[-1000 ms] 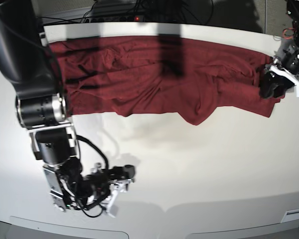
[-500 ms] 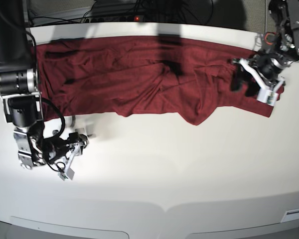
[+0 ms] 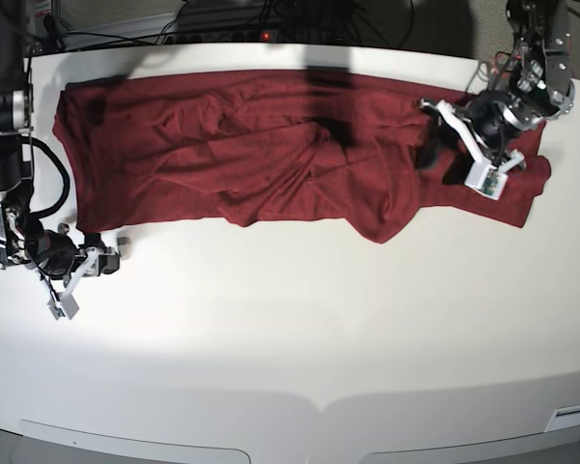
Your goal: Fold the T-shirt properly
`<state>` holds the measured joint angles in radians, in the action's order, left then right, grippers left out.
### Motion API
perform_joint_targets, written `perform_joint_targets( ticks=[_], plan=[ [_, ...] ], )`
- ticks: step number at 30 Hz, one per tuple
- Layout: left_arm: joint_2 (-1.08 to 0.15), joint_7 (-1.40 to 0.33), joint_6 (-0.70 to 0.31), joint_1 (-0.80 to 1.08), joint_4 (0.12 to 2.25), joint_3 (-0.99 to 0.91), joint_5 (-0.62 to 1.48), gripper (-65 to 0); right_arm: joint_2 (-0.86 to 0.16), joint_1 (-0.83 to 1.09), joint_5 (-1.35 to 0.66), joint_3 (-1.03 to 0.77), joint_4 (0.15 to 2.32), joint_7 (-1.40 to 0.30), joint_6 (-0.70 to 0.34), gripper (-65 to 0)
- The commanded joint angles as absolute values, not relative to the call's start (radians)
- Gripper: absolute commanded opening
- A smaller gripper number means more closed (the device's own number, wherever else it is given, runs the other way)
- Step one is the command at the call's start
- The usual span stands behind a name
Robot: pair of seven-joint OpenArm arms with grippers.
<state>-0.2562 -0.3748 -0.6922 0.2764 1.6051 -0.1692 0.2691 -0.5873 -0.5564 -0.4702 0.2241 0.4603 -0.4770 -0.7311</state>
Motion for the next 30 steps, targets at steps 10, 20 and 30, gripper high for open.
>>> perform_joint_targets(
  ticks=[10,20,30],
  plan=[
    [-0.448,-0.366,-0.698,0.404,1.816,-0.177,0.479,-36.1,-0.610,-0.534,-0.392,0.229,0.449,-0.559,-0.698,-38.9],
    [-0.446,-0.365,-0.698,0.513,1.847,-0.175,0.439,-36.1,-0.622,-0.560,-0.465,0.229,0.455,-0.529,-0.698,-38.9],
    [-0.335,-0.329,-0.698,0.512,1.847,-0.175,0.335,-36.1,-0.744,-0.567,-0.800,0.228,0.630,-0.629,-0.698,-38.9]
  ],
)
